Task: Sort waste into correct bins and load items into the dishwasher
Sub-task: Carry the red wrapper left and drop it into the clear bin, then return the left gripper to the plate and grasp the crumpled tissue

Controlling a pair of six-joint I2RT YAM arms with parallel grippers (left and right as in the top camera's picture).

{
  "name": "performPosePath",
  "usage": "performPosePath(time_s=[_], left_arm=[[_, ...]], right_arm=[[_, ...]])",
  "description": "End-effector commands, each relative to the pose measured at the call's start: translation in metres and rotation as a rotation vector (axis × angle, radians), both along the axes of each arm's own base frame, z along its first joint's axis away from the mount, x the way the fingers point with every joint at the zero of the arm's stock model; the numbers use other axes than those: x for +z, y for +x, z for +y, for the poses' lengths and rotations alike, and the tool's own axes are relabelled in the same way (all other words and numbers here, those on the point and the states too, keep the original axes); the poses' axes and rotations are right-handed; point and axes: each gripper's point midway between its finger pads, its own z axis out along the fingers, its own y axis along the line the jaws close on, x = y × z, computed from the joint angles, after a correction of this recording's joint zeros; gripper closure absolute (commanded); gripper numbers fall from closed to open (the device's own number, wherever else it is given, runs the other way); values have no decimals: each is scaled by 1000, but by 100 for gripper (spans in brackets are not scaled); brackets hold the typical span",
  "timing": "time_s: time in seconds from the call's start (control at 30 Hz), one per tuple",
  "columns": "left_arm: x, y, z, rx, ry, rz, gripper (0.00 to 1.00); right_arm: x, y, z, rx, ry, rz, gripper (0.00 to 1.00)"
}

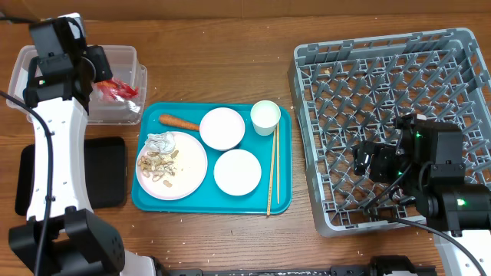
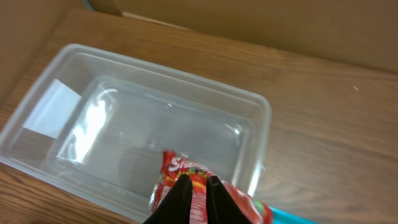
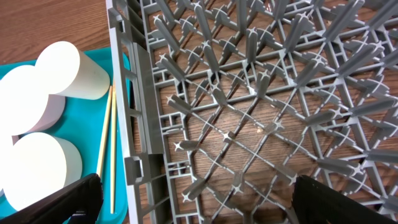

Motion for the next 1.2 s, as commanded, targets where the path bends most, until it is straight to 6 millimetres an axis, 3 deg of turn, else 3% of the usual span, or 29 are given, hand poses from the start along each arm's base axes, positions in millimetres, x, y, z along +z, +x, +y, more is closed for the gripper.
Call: performPosePath(time_s=[0.0, 0.17, 0.27, 0.47, 0.53, 0.67, 0.8, 0.93, 1.17], left_arm=[[-16, 8, 23, 71, 7, 17, 87], [-29, 9, 28, 78, -3, 45, 59], [-25, 6, 15, 44, -25, 51, 47], [-26, -24, -49, -87, -192, 148, 39], [-33, -42, -75, -126, -263, 223, 37], [-63, -92, -104, -80, -316, 465, 32], [-87, -113, -113, -52, -314, 568, 27], [-117, -124, -106, 7, -287, 611, 24], [-160, -127, -102, 19, -273, 597, 25]], right_arm=[[13, 4, 3, 10, 5, -39, 0], [13, 3, 3, 10, 5, -35, 0], [13, 3, 3, 10, 5, -35, 0], [12, 3, 3, 10, 4, -31, 0], [12, 3, 3, 10, 5, -31, 0], [10, 0, 3, 10, 4, -16, 0], [9, -2, 2, 10, 4, -7, 0], [8, -2, 1, 6, -1, -6, 0], [8, -3, 1, 6, -2, -1, 0]])
